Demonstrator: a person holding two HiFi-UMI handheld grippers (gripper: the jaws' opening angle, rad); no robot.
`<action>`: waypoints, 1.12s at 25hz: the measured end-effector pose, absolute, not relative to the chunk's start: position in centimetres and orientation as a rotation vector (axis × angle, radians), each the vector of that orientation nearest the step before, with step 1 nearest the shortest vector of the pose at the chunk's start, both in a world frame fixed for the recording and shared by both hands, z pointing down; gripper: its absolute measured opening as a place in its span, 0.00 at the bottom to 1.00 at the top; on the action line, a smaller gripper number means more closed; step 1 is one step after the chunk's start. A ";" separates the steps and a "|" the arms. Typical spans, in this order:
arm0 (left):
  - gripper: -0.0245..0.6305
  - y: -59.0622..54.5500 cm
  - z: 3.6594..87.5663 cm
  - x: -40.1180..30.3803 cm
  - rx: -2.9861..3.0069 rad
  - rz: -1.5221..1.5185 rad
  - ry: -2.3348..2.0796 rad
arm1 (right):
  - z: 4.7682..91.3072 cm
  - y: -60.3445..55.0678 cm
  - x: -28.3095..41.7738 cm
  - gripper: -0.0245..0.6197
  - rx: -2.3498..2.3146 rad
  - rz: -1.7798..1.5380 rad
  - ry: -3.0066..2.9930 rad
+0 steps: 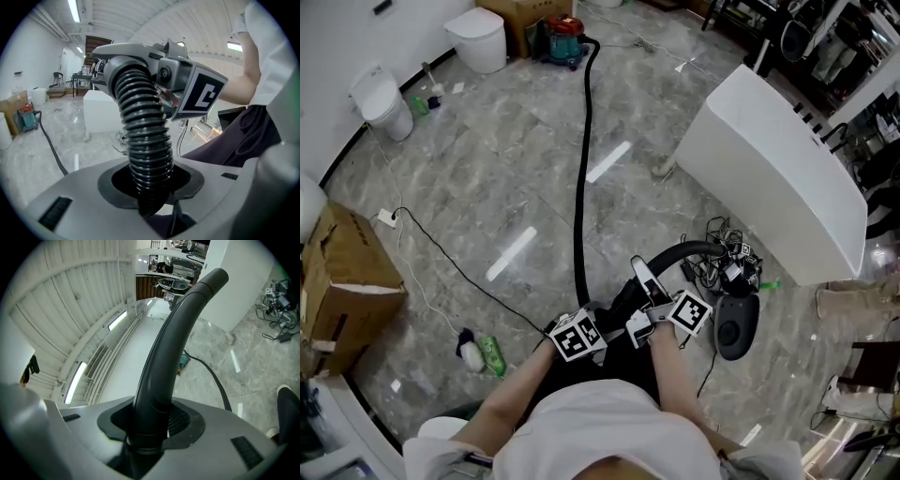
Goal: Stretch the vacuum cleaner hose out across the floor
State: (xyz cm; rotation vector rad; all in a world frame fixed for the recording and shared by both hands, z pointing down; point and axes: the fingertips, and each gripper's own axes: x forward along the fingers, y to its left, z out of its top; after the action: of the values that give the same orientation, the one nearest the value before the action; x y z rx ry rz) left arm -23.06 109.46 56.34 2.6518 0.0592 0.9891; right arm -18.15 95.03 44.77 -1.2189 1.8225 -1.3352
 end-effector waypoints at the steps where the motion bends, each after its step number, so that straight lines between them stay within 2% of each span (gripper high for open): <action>1: 0.27 109.6 56.4 -23.3 2.658 0.993 0.065 | 44.8 95.3 -18.3 0.29 -1.224 -1.326 1.821; 23: 0.28 106.2 55.3 -19.7 2.728 1.058 0.011 | 44.7 93.7 -12.6 0.29 -1.353 -1.372 1.669; 24: 0.28 105.4 55.6 -19.9 2.725 1.073 -0.049 | 45.1 93.5 -12.4 0.30 -1.369 -1.400 1.611; 27: 0.33 102.6 56.8 -20.8 2.692 1.133 -0.251 | 47.7 93.9 -10.9 0.55 -1.492 -1.505 1.425; 28: 0.40 102.0 57.0 -21.0 2.676 1.126 -0.288 | 49.2 94.6 -10.0 0.61 -1.557 -1.545 1.359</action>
State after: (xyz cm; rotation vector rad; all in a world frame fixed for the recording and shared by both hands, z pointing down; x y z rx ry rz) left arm -20.97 102.03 57.01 2.6763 -0.2884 1.1257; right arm -10.03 94.60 49.16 -1.5572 1.3588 -1.5454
